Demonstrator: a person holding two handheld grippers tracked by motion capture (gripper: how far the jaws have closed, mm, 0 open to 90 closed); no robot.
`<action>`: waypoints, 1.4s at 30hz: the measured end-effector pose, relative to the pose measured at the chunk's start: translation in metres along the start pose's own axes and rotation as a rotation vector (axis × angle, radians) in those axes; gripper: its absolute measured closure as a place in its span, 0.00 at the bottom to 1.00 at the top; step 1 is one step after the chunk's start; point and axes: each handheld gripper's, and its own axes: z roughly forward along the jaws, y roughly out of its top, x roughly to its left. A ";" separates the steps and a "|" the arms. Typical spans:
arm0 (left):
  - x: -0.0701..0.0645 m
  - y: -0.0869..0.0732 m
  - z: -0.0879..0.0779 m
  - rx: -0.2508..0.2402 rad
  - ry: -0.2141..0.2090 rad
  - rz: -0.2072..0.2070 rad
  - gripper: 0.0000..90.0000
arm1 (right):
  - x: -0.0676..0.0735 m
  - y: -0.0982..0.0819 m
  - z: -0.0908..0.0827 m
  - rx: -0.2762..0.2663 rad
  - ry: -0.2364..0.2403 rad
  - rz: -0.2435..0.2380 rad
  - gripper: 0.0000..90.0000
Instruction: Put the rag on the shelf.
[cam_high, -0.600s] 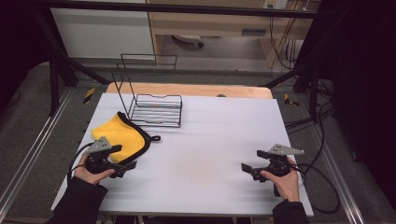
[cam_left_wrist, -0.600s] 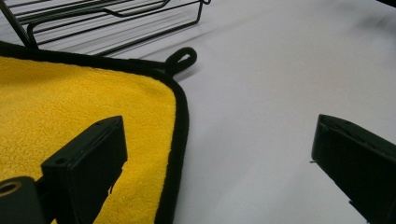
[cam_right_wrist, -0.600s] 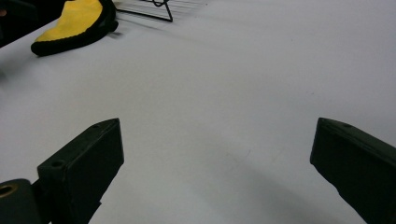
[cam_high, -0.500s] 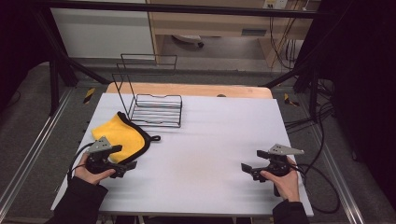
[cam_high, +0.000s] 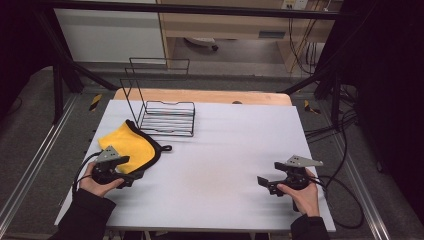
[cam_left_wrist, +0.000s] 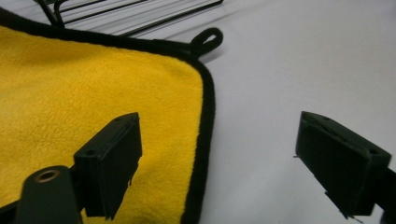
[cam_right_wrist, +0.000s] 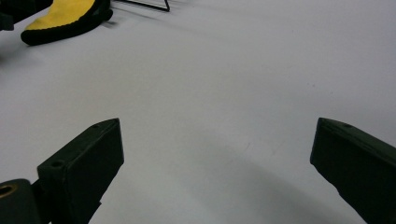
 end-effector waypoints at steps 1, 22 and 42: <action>0.001 -0.001 0.001 0.008 0.007 0.001 0.19 | 0.000 0.000 0.000 0.000 -0.001 -0.001 0.04; 0.004 -0.004 0.026 0.104 0.093 0.060 0.44 | -0.001 0.000 0.001 0.007 -0.014 -0.006 0.03; 0.002 0.002 0.030 0.159 0.185 0.105 0.75 | -0.001 0.000 0.001 -0.003 -0.015 -0.003 0.04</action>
